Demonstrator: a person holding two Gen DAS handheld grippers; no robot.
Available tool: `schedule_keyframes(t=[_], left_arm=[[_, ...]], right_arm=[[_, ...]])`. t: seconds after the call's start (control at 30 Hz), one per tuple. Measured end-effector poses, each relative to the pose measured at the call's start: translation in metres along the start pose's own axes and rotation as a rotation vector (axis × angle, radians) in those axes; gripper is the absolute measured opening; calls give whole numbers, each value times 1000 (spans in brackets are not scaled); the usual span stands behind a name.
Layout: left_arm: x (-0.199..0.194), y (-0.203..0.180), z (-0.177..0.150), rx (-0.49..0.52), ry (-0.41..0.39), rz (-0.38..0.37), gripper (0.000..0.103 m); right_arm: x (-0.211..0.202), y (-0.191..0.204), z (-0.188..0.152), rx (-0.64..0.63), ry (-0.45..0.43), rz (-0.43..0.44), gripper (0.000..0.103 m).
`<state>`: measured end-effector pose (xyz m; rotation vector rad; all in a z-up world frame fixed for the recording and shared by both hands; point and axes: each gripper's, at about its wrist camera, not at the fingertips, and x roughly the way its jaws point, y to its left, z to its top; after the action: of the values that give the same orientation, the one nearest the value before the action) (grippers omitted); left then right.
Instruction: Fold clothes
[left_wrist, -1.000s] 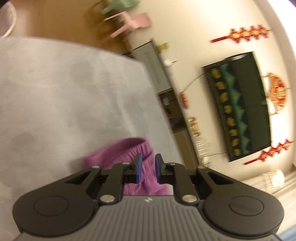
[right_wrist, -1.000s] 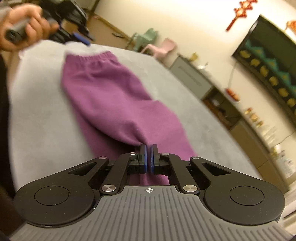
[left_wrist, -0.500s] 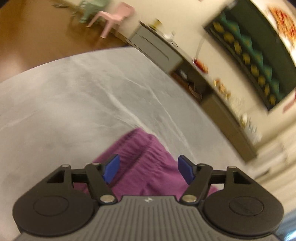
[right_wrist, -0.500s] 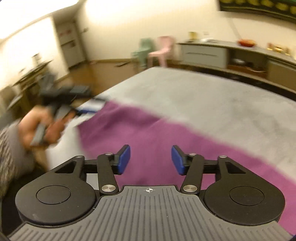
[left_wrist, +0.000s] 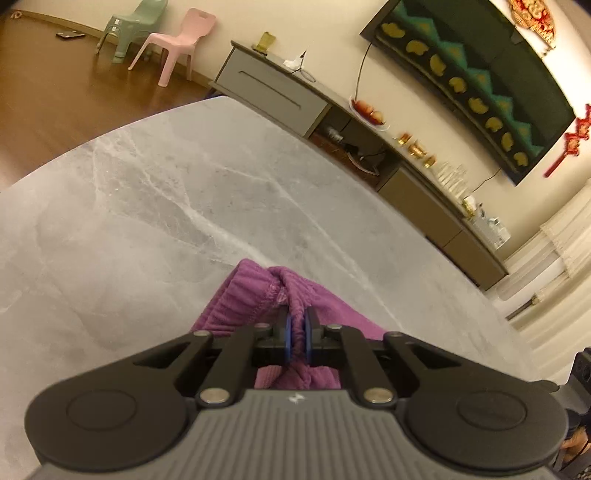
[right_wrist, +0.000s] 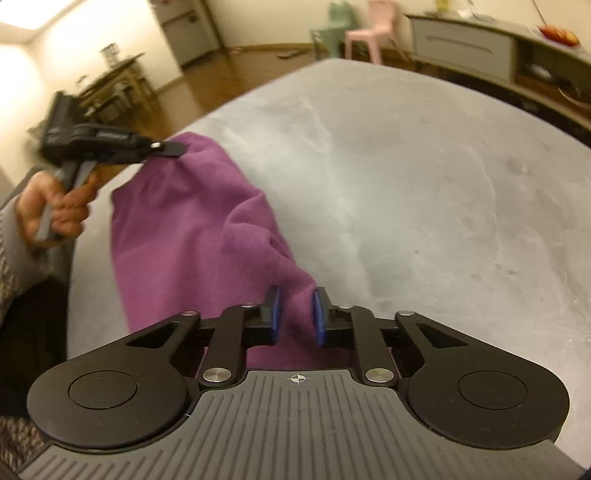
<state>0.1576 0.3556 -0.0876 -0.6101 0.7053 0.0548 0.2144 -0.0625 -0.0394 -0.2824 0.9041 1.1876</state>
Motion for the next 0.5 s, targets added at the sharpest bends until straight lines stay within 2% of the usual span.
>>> schedule_keyframes(t=[0.1, 0.23, 0.3, 0.37, 0.4, 0.43, 0.5], left_arm=[[-8, -4, -2, 2, -26, -2, 7], [-10, 5, -9, -36, 2, 19, 7], [-13, 7, -11, -33, 0, 23, 7], [-20, 7, -11, -24, -29, -1, 6], [-24, 5, -11, -12, -47, -21, 6], [-27, 2, -12, 8, -64, -35, 6], [-29, -3, -12, 44, -74, -52, 6]], right_arm=[[-8, 15, -6, -77, 4, 6, 0], [17, 31, -9, -219, 109, 4, 0], [22, 31, -4, -230, 136, 22, 0], [25, 27, 4, -222, 157, 50, 12], [25, 22, 8, -186, 167, 81, 21], [29, 14, 13, -140, 173, 124, 40], [42, -5, 24, -22, 150, 204, 52]])
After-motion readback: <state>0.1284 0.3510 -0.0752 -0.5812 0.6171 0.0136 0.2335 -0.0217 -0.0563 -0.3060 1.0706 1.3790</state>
